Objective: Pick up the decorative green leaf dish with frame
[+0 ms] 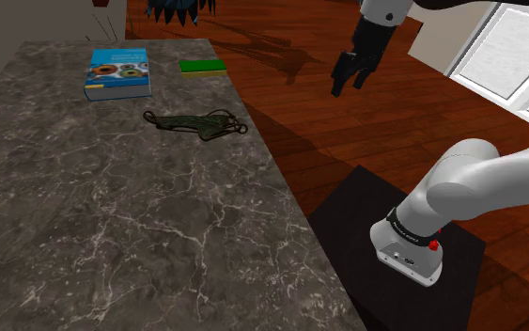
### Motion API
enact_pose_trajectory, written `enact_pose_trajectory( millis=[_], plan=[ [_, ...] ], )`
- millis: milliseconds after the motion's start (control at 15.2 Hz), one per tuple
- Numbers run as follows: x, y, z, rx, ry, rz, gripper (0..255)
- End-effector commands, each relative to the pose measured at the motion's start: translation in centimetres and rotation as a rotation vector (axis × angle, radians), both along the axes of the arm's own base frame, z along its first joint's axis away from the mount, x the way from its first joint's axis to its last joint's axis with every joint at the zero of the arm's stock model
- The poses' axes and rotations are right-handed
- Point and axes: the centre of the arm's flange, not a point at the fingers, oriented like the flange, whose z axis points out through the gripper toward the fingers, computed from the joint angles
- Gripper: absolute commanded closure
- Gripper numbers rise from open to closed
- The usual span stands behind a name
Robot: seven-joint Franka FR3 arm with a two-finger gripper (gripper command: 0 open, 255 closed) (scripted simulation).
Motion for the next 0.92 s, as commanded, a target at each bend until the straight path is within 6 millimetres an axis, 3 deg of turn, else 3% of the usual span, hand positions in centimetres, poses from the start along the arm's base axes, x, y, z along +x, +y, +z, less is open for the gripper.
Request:
enact_pose_trajectory(
  millis=[0, 858],
  plan=[
    [0.0, 0.0, 0.0, 0.0, 0.0, 0.0, 0],
    [13.8, 11.3, -1.0, 0.052, 0.096, 0.335, 0]
  ],
)
